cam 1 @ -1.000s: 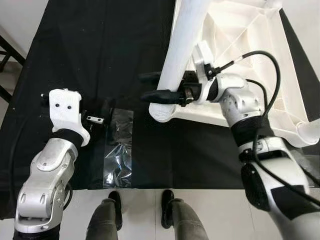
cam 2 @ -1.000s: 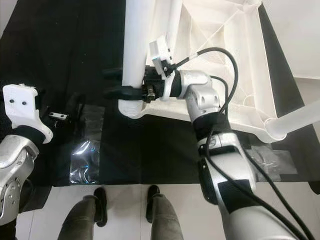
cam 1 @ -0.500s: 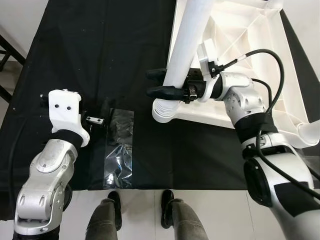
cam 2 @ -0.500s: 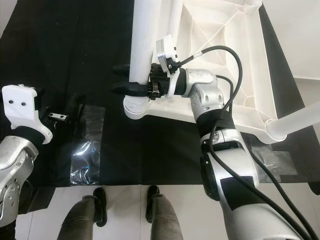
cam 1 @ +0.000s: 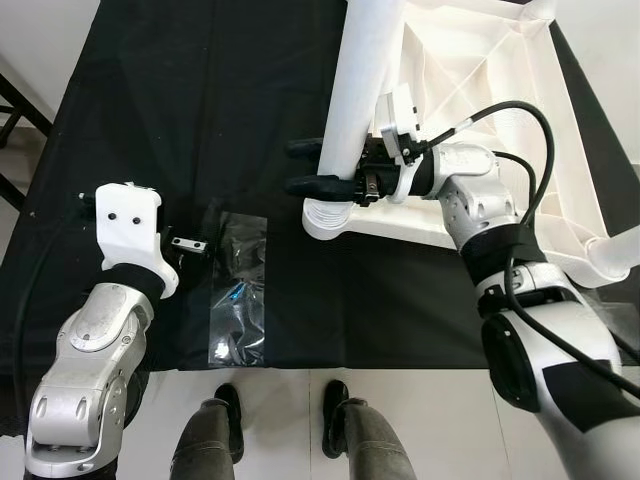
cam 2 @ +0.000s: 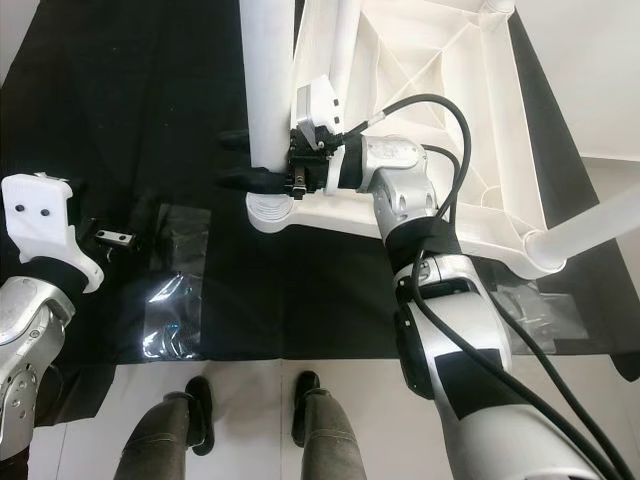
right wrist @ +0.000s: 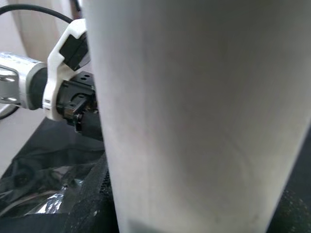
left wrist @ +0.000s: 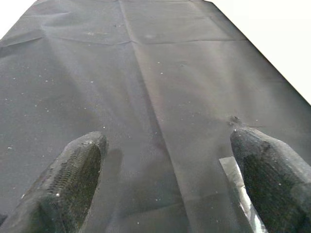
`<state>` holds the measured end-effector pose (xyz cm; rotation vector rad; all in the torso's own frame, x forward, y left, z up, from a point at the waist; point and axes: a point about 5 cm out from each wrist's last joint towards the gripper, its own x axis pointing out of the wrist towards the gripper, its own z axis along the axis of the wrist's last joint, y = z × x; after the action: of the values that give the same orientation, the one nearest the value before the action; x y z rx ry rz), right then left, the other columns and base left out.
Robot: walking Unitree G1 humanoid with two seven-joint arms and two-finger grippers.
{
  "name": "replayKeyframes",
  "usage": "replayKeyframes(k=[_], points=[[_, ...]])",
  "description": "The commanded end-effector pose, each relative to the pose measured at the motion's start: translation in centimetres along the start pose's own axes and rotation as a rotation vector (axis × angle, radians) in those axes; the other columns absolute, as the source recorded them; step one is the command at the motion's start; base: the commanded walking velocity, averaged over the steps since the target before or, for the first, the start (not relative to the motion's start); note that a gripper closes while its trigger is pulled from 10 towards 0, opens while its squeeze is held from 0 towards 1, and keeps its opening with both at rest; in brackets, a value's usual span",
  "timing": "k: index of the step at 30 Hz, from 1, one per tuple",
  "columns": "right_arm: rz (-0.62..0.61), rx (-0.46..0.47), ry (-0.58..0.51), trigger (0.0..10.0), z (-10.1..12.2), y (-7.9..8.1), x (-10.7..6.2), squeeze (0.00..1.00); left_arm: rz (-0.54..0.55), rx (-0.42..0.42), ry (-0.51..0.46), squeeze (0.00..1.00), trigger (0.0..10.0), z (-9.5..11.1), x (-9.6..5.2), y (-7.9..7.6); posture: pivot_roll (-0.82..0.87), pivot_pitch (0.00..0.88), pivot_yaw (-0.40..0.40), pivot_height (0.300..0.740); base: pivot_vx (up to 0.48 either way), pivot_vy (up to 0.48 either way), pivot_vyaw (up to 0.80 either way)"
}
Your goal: Building children table
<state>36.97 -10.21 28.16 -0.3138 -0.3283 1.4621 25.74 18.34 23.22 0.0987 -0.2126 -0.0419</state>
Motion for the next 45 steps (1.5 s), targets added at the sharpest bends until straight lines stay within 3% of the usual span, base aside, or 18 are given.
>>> replayKeyframes(k=[1,6,10,14,17,18,19,21,24,26,32,36,38,39,41,43,44,45], points=[[0.015,0.128,0.117,10.0,-4.0,1.7,-0.6,0.00,-0.011,0.017,0.004,0.00,10.0,0.1,-0.5,-0.2,0.09,0.409,-0.150,0.740,0.000,0.000,0.00],[0.009,0.125,0.112,10.0,-4.3,2.0,-0.8,0.00,-0.011,0.017,0.006,0.00,10.0,0.1,-0.5,-0.2,0.09,0.409,-0.148,0.740,0.000,0.000,0.00],[-0.065,0.198,0.064,10.0,-5.7,3.5,-1.9,0.00,-0.015,0.021,0.011,0.00,10.0,-0.1,-0.5,-0.2,0.08,0.406,-0.149,0.740,0.000,0.000,0.00],[-0.122,0.200,0.085,10.0,-6.4,5.4,-1.7,0.00,-0.014,0.023,0.008,0.00,10.0,0.0,-0.4,-0.1,0.08,0.407,-0.152,0.740,0.000,0.000,0.00],[-0.122,0.200,0.085,10.0,-6.4,5.4,-1.7,0.00,-0.014,0.023,0.008,0.00,10.0,0.0,-0.4,-0.1,0.08,0.407,-0.152,0.740,0.000,0.000,0.00],[-0.453,0.236,0.257,10.0,-7.9,9.0,0.2,0.00,-0.011,0.025,0.002,0.00,10.0,0.2,-0.5,0.0,0.08,0.401,-0.157,0.740,0.000,0.000,0.00],[-0.453,0.236,0.257,10.0,-7.9,9.0,0.2,0.00,-0.011,0.025,0.002,0.00,10.0,0.2,-0.5,0.0,0.08,0.401,-0.157,0.740,0.000,0.000,0.00],[-0.796,0.240,0.368,10.0,-7.6,11.9,0.8,0.00,-0.010,0.024,-0.009,0.00,10.0,0.4,-0.3,0.2,0.07,0.390,-0.135,0.740,0.000,0.000,0.00],[-0.897,0.265,0.379,10.0,-7.7,12.1,1.0,0.00,-0.019,0.026,-0.015,0.00,10.0,0.6,0.0,0.2,0.07,0.379,-0.118,0.740,0.000,0.000,0.00],[-0.971,0.282,0.376,10.0,-8.2,11.5,1.4,0.00,-0.045,0.030,-0.033,0.00,10.0,1.0,0.6,0.3,0.08,0.368,-0.106,0.740,0.000,0.000,0.00],[-1.061,0.262,0.377,10.0,-8.4,10.6,1.2,0.00,-0.112,0.045,-0.093,0.00,10.0,2.5,1.9,0.9,0.08,0.343,-0.091,0.740,0.000,0.000,0.00],[-1.156,0.219,0.413,10.0,-7.9,11.0,0.9,0.00,-0.273,-0.006,-0.195,0.00,10.0,5.4,3.6,0.7,0.08,0.318,-0.068,0.740,0.000,0.000,0.00],[-1.156,0.219,0.413,10.0,-7.9,11.0,0.9,0.00,-0.273,-0.006,-0.195,0.00,10.0,5.4,3.6,0.7,0.08,0.318,-0.068,0.740,0.000,0.000,0.00],[-1.176,0.196,0.428,10.0,-7.8,11.1,0.9,0.00,-0.360,-0.040,-0.222,0.00,10.0,6.4,4.2,0.4,0.08,0.310,-0.061,0.740,0.000,0.000,0.00],[-1.176,0.196,0.428,10.0,-7.8,11.1,0.9,0.00,-0.360,-0.040,-0.222,0.00,10.0,6.4,4.2,0.4,0.08,0.310,-0.061,0.740,0.000,0.000,0.00],[-1.204,0.171,0.455,10.0,-7.7,11.4,1.4,0.00,-0.534,-0.080,-0.263,0.00,10.0,8.3,5.6,-0.6,0.07,0.292,-0.051,0.740,0.000,0.000,0.00],[-1.204,0.171,0.455,10.0,-7.7,11.4,1.4,0.00,-0.534,-0.080,-0.263,0.00,10.0,8.3,5.6,-0.6,0.07,0.292,-0.051,0.740,0.000,0.000,0.00],[-1.211,0.165,0.460,10.0,-7.7,11.4,1.6,0.00,-0.628,-0.108,-0.280,0.00,10.0,9.4,6.3,-1.4,0.08,0.286,-0.048,0.740,0.000,0.000,0.00]])
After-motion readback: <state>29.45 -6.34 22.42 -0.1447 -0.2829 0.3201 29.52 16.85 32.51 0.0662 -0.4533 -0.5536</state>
